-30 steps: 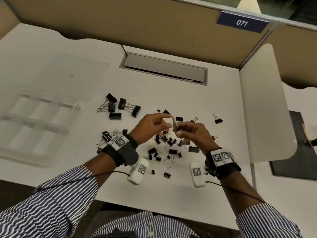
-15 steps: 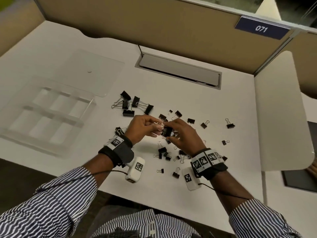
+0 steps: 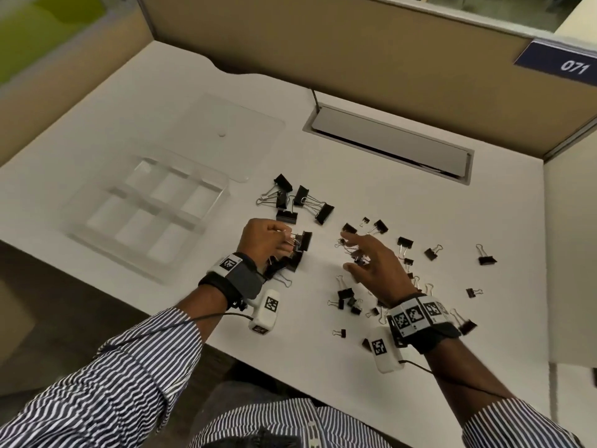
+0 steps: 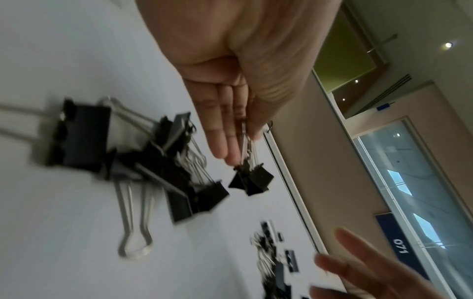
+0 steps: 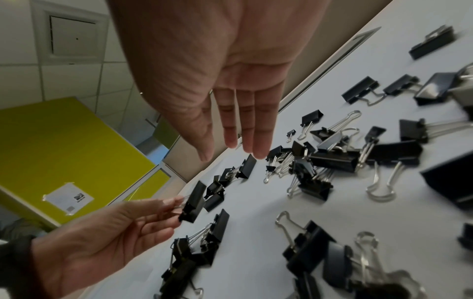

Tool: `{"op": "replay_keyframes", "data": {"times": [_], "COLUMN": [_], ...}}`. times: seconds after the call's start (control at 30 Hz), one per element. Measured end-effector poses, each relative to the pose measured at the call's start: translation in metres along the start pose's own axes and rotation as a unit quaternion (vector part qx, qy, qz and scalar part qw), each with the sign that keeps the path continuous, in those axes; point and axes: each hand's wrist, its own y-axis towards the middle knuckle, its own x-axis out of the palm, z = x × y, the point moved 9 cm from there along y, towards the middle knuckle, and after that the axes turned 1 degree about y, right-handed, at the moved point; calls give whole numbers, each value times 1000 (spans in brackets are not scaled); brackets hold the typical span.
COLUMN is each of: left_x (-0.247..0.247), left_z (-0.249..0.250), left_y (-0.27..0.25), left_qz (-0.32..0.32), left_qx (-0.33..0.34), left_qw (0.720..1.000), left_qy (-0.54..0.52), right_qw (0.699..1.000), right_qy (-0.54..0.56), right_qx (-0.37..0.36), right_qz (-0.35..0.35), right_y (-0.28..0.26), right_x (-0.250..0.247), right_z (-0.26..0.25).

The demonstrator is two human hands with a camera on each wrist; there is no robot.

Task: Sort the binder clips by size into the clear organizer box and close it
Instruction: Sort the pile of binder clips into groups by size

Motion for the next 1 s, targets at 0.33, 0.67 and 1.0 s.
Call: {"op": "replay_keyframes", "data": {"times": [0.33, 0.67, 1.0], "left_x": [-74, -37, 89], "left_z": [-22, 3, 33], "left_y": [29, 21, 19], "left_qz": [134, 137, -46], "left_qx": [23, 166, 370], "left_qw": [963, 903, 809], "left_qy": [231, 373, 454], "right_qw": [999, 996, 993], "right_qy": [-18, -71, -83], "right_qx": [23, 54, 83], "right_qz": [-29, 4, 28], "right_y": [4, 15, 9], "right_x": [10, -3, -34], "right_z": [18, 38, 70]}}
